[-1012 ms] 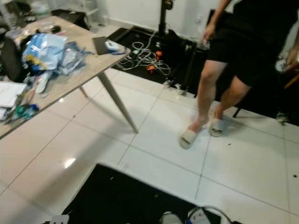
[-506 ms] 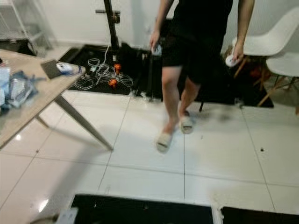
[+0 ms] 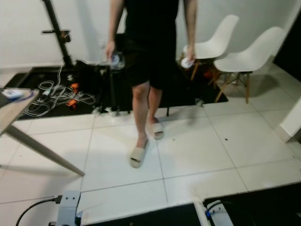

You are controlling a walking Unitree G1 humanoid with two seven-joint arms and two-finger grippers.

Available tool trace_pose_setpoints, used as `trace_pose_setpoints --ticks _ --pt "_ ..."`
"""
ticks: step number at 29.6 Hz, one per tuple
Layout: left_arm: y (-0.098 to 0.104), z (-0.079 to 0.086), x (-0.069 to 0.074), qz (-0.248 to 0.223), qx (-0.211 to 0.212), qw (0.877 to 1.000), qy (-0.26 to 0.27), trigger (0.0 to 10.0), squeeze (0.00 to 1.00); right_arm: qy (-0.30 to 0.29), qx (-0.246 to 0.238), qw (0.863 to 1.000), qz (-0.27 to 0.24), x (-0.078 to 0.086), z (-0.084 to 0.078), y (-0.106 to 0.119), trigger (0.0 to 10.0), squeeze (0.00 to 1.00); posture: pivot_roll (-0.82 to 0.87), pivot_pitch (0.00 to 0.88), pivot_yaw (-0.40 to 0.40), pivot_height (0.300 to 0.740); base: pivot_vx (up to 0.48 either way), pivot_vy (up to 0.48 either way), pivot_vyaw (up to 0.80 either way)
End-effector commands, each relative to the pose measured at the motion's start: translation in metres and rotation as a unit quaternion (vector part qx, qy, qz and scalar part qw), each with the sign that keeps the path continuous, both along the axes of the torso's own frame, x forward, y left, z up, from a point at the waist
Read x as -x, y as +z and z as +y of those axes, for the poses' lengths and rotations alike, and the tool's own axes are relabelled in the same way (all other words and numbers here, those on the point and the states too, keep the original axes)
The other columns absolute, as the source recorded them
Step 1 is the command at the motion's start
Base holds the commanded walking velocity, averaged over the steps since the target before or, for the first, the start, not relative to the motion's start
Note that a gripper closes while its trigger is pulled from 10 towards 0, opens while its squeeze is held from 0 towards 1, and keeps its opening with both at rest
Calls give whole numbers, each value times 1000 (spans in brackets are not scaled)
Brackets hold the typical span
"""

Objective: Picking trash to rubbish bin

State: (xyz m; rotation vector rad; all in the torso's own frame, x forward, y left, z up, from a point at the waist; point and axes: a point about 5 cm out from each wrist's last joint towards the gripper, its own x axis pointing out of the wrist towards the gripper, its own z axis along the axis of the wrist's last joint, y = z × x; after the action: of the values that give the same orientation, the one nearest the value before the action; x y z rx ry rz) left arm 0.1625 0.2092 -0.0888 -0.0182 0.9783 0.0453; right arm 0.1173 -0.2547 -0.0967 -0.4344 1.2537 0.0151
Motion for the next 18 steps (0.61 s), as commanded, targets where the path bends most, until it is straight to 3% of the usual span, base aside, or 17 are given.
trace_pose_setpoints --ticks 1,6,9,11,18 --pt "-6 2 15 29 -12 999 7 10000 0 5 -6 1000 1 -2 4 -1 10000 0 -12 0 -1 740 0 0 -769" --pt "-9 -5 18 36 -16 999 -17 10000 0 -1 -13 1000 -10 -8 6 1 10000 0 -5 0 13 740 0 0 -769" --pt "-6 -6 11 26 -21 999 -28 10000 0 -3 -17 1000 -18 -13 9 2 10000 0 24 0 2 740 0 0 -769" --pt "-1 -5 1 9 -29 999 -45 10000 0 8 -25 999 -29 -24 17 3 10000 0 22 0 9 740 0 0 -769" --pt "-1 -4 0 18 -32 998 -59 10000 0 36 -44 998 -38 -38 39 3 10000 0 6 0 13 740 0 0 -769"
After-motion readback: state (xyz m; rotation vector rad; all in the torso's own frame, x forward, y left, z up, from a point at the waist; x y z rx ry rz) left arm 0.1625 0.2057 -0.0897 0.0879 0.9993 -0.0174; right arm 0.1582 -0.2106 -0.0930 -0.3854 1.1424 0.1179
